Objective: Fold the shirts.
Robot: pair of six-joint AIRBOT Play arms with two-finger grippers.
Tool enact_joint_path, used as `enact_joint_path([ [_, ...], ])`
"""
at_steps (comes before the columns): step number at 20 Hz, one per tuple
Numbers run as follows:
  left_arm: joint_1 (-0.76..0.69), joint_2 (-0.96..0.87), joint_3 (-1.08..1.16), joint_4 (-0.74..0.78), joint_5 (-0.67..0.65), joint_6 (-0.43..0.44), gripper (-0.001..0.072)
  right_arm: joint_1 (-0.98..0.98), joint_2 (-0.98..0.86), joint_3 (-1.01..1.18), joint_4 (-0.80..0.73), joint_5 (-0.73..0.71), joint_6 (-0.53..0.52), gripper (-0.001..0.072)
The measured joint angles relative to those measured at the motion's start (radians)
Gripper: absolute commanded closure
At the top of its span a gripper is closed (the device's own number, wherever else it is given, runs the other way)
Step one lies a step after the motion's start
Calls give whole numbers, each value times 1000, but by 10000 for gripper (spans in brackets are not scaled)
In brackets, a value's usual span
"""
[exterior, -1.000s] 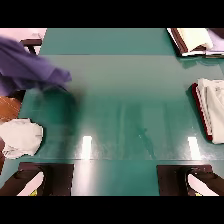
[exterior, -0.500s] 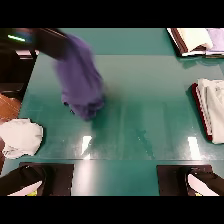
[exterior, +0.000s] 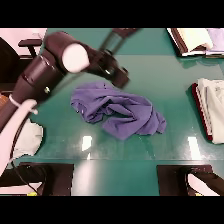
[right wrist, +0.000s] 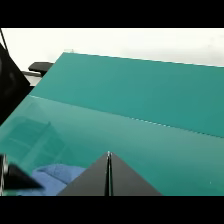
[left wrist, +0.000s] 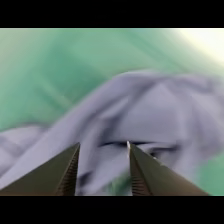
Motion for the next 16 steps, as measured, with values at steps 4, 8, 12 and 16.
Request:
enact_joint_path([
  [4, 300, -12, -66, -51, -27, -54, 333, -8, 0, -13, 1, 6, 0, 694],
  [8, 557, -16, -248, -177, 9, -69, 333, -11, 0, -64, 1, 2, 0, 694],
  [12, 715, -46, -416, -310, 95, -47, 331, -11, 0, -135, 3, -3, 0, 694],
  [16, 760, -124, -472, -437, 138, 25, 332, -11, 0, -197, 7, -7, 0, 694],
])
